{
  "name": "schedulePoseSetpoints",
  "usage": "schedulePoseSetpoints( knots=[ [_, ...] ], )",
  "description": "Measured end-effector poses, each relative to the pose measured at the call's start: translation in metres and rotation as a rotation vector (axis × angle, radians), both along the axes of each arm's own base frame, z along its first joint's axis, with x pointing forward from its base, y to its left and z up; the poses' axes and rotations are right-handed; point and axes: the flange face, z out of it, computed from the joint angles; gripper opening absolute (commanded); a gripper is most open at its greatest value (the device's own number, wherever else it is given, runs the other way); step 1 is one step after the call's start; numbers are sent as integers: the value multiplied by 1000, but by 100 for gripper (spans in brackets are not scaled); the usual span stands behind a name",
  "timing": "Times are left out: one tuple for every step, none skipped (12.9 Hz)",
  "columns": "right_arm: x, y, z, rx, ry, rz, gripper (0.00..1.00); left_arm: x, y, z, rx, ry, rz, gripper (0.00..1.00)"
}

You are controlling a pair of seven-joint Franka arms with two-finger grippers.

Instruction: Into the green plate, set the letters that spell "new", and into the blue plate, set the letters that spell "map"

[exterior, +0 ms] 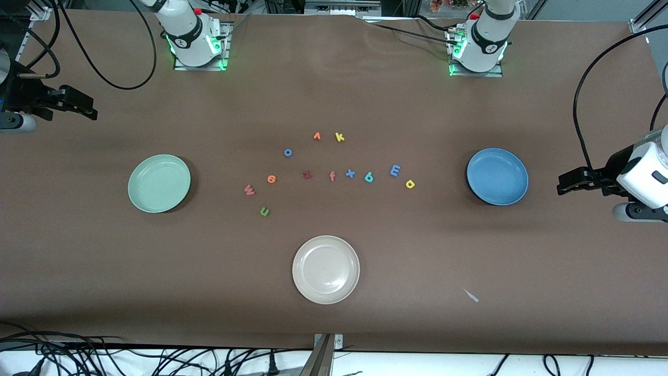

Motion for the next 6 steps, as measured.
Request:
schedulePoseSetpoints(
  knots=[
    [0, 0, 0, 0, 2, 0, 100, 0, 0, 0, 0, 0, -6, 100],
    [0, 0, 0, 0, 4, 0, 100, 0, 0, 0, 0, 0, -14, 100],
    [-1, 0, -1, 0, 7, 0, 100, 0, 1, 0, 0, 0, -22, 100],
    [-1, 0, -1, 0, 8, 0, 100, 0, 3, 0, 0, 0, -31, 100],
    [-1, 0, -1, 0, 9, 0, 100, 0, 4, 0, -1, 0, -40, 100],
    [-1, 0, -1, 0, 10, 0, 100, 0, 4, 0, -1, 0, -42, 100]
  ],
)
